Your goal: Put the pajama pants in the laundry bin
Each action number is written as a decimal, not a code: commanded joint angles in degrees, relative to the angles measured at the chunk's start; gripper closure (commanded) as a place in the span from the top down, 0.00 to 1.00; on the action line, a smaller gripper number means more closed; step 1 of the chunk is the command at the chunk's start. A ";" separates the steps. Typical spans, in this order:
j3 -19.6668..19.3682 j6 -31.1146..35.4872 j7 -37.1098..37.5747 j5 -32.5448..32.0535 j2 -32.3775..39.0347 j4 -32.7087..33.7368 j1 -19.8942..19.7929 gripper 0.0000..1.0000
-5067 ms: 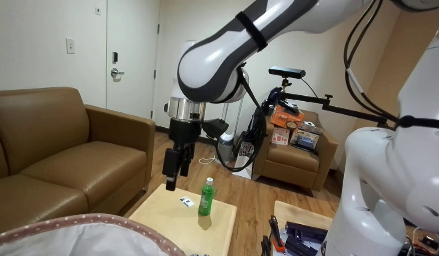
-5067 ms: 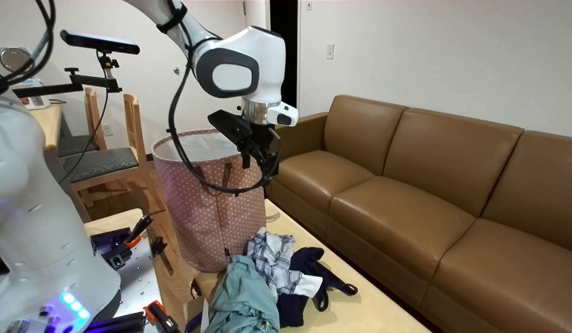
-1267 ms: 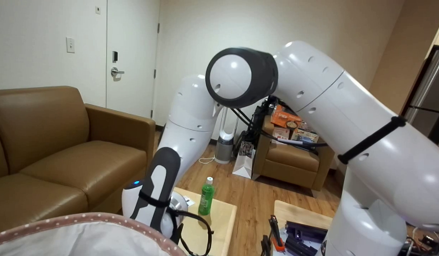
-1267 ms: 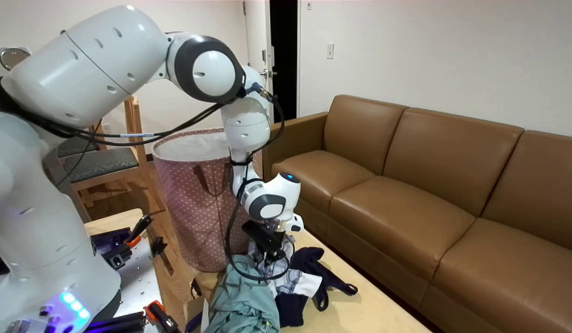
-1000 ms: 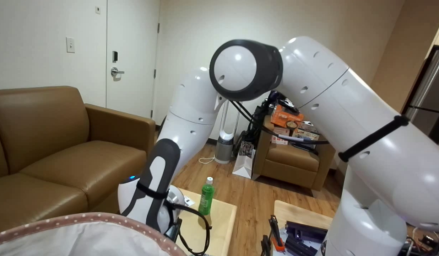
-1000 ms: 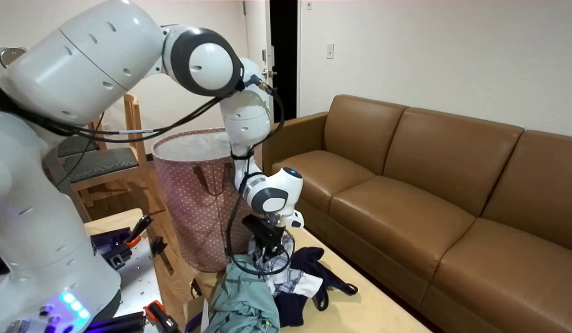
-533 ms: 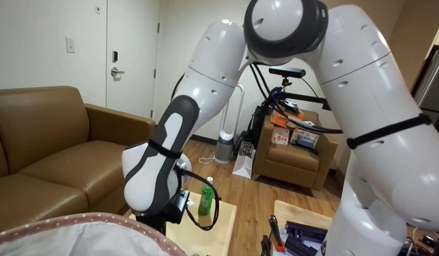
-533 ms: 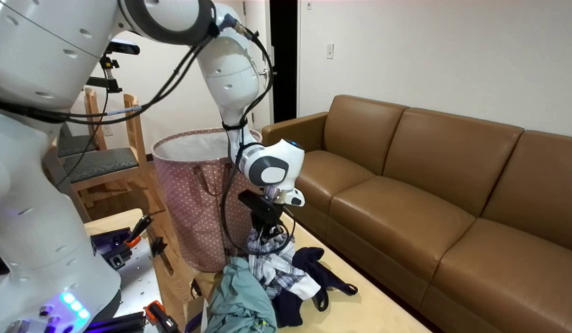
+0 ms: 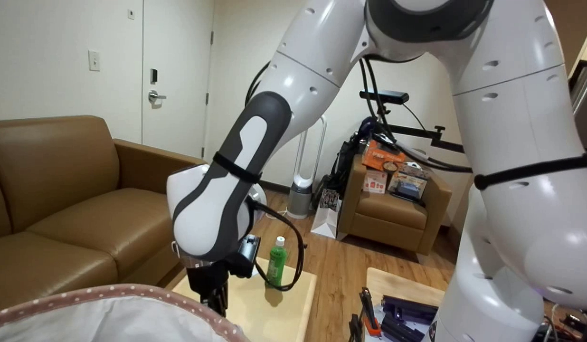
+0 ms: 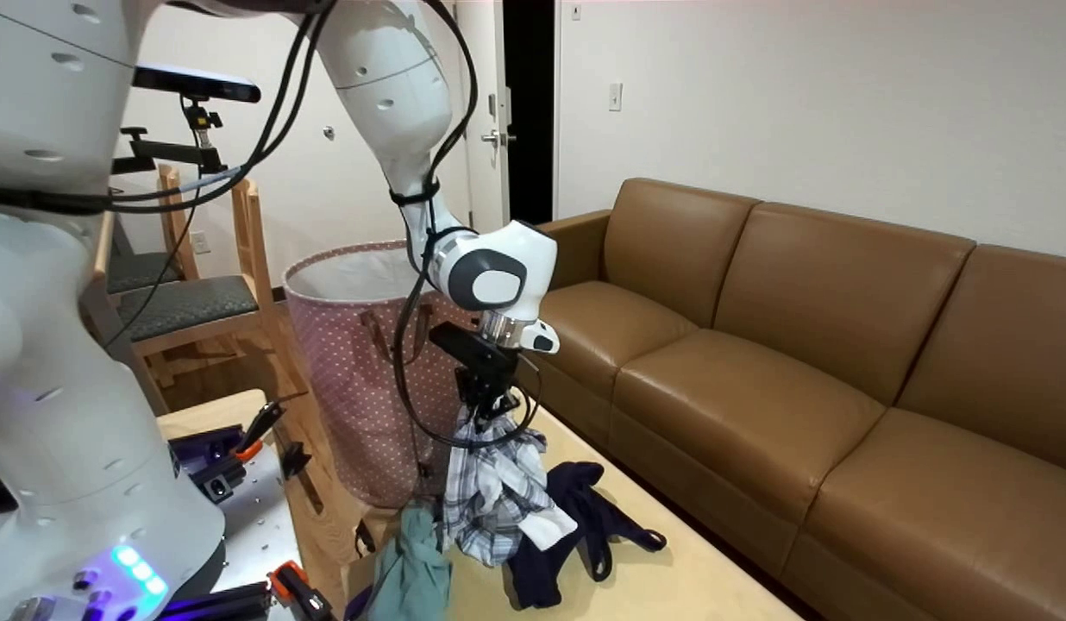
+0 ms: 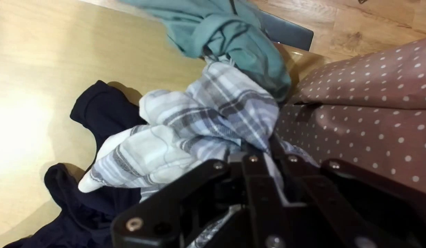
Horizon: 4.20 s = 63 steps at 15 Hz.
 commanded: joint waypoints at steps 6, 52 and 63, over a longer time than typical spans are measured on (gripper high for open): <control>-3.40 -2.01 10.46 -6.93 -17.05 -6.33 6.70 0.08; 23.47 -9.05 24.69 -14.36 -60.33 4.14 23.23 0.07; 18.83 0.86 22.62 -14.14 -57.06 -0.61 22.86 0.08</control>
